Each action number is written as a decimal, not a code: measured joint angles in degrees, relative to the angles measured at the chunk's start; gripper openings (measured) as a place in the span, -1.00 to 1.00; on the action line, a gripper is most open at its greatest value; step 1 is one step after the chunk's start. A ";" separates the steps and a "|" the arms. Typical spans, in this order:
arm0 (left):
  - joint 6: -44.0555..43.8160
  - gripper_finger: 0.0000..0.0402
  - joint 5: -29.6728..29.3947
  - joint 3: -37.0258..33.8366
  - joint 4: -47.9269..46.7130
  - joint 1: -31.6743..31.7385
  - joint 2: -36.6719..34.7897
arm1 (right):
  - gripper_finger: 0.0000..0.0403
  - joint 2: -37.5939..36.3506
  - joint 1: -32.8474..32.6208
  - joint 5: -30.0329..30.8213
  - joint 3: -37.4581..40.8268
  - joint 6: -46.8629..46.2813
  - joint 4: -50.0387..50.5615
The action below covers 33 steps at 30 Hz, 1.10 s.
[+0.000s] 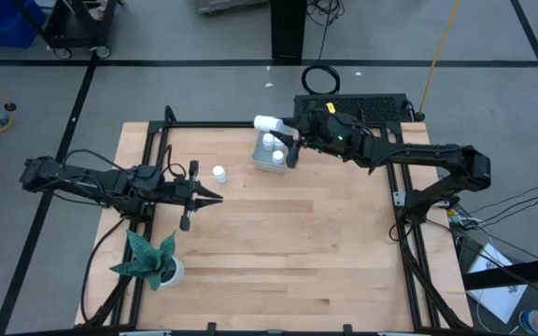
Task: Pick and place pill bottles into a basket
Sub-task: Put the white medicine bottle into the gray bin
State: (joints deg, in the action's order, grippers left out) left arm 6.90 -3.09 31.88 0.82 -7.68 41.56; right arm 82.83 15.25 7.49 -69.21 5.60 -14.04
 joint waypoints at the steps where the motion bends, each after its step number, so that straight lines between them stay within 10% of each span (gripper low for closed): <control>1: -0.09 -0.82 0.00 0.00 -0.06 0.00 0.00 | -0.26 1.14 0.00 0.00 -2.27 0.37 2.40; 24: -0.37 -0.82 -0.26 0.00 -2.41 0.00 -0.02 | -0.26 31.40 8.53 -3.40 -53.89 0.88 61.22; 33: -1.07 -0.82 -0.61 0.00 -2.41 0.00 -0.02 | -0.26 37.72 12.40 0.85 -57.46 2.66 69.15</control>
State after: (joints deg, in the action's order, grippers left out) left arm 5.82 -3.70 31.88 -1.59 -7.68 41.54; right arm 120.55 27.65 8.34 -126.67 8.26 55.11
